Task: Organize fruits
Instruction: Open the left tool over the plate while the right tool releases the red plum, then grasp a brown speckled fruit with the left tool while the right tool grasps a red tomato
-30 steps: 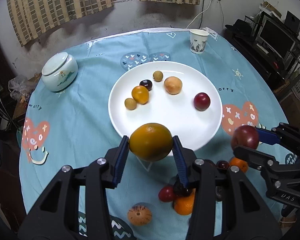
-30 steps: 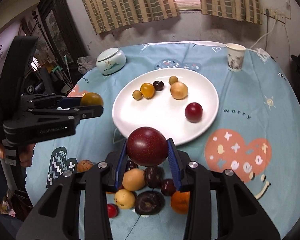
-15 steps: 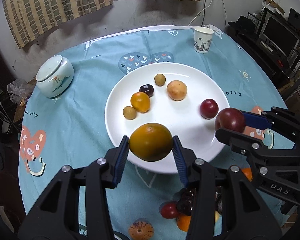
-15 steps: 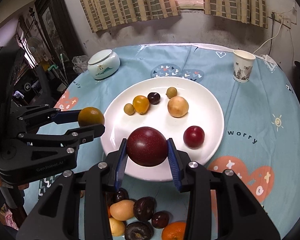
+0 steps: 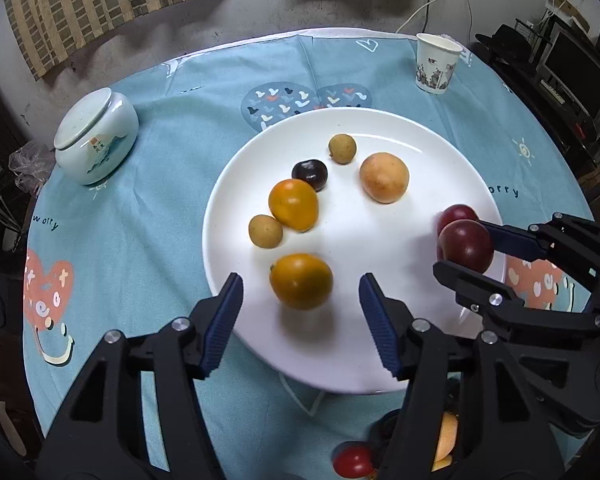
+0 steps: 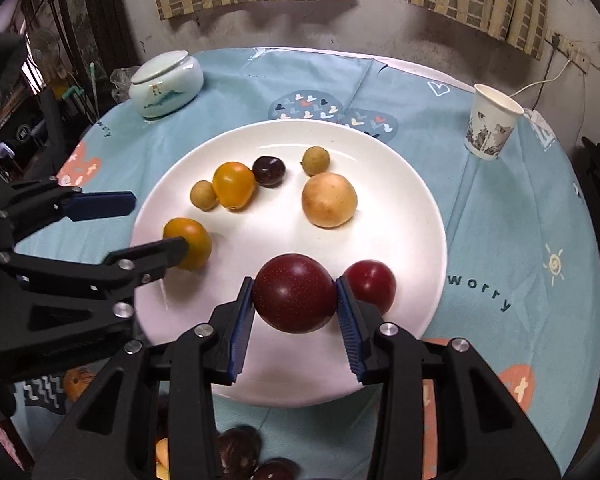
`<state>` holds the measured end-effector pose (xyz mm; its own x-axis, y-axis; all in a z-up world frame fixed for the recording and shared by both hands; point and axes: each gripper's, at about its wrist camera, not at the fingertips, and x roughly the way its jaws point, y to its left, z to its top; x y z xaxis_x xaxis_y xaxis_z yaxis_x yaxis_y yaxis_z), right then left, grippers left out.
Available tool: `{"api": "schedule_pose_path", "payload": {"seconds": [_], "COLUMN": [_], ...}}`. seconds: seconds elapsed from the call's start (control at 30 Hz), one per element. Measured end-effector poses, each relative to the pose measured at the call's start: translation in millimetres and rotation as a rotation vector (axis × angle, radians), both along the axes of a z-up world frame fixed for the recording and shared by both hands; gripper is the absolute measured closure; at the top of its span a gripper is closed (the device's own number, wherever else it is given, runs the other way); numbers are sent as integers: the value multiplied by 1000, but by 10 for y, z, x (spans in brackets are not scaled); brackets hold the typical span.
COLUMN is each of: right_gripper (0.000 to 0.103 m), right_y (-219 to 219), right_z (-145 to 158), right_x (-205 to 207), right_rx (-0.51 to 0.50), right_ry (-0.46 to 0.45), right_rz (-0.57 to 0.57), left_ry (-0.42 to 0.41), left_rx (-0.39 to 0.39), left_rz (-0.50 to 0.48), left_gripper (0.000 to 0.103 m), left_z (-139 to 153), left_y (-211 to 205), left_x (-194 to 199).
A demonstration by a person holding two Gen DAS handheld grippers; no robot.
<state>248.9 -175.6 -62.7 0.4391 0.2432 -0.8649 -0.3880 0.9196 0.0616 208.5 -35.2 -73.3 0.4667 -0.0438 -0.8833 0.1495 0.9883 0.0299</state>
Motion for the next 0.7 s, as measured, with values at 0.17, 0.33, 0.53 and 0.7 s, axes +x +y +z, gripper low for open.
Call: {"api": "schedule_pose_path", "payload": {"seconds": [0.17,0.33,0.53,0.7], "right_gripper": [61,13,13,13], "right_y": [-75,-87,-299,-548], "right_z": [106,222,663,818], "right_x": [6,30,-303,-956], "right_rx": [62,85,158,187], "right_ry": [4,-32,-115,-134], "right_rz": [-21,-60,-77,-61], "left_ry": [-11,-42,-90,-125], "left_rx": [-13,-27,-64,-75], "left_rz": [22,49,87,99], "left_gripper": [41,41,41,34], "left_z": [105,292,559,699], "left_y": [98,209,442,669], "left_x": [-18,-138,-414,-826]}}
